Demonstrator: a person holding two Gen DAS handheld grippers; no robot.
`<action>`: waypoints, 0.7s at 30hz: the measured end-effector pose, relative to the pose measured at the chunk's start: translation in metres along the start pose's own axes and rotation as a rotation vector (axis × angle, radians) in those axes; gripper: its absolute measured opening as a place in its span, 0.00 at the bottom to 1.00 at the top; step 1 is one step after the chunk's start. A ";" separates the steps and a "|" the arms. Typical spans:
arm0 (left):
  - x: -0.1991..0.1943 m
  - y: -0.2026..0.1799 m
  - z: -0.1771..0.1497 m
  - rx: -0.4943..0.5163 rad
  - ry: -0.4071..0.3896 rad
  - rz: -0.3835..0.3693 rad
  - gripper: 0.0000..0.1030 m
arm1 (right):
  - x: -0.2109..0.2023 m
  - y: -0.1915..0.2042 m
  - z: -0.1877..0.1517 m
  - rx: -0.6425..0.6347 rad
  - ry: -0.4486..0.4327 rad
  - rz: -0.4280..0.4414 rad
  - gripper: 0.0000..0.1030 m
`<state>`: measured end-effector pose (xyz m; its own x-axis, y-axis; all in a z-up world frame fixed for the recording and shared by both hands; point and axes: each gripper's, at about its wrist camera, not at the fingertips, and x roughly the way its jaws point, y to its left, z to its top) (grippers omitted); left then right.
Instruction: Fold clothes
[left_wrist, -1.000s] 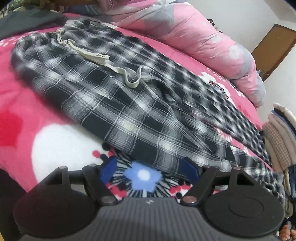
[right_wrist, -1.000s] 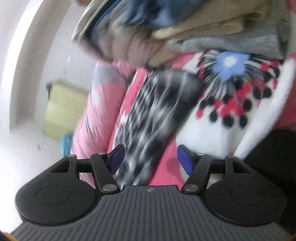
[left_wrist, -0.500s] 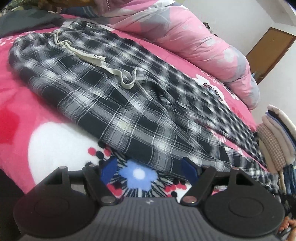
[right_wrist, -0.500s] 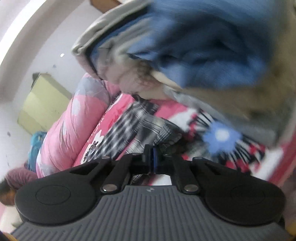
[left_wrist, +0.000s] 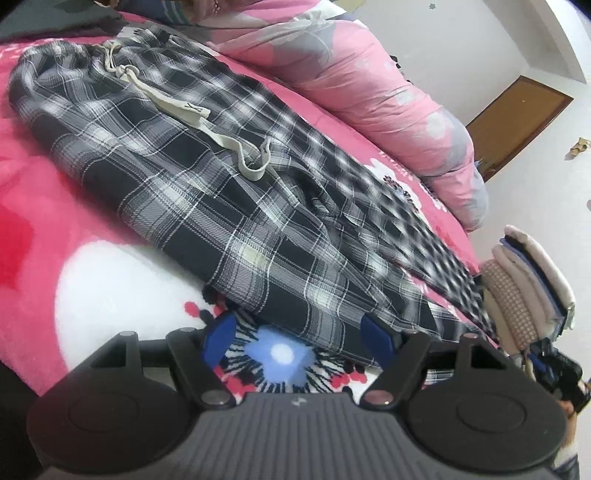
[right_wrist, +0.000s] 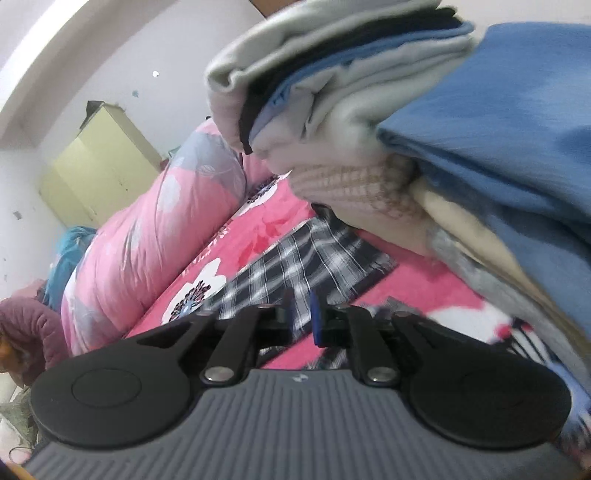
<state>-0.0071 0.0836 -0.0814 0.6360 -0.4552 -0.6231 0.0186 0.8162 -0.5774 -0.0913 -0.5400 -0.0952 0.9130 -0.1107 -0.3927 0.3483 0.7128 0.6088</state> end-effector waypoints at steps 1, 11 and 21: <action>0.001 0.001 0.002 -0.001 0.003 -0.003 0.74 | -0.007 -0.003 -0.007 0.023 0.025 -0.001 0.23; 0.014 0.009 0.015 -0.143 -0.012 0.003 0.73 | 0.010 -0.018 -0.042 0.206 0.230 -0.013 0.35; 0.006 0.029 0.015 -0.297 -0.021 0.030 0.04 | -0.028 -0.004 -0.034 0.253 0.106 0.125 0.01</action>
<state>0.0090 0.1100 -0.0940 0.6487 -0.4222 -0.6332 -0.2255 0.6880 -0.6898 -0.1256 -0.5163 -0.1098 0.9294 0.0496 -0.3658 0.2889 0.5193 0.8043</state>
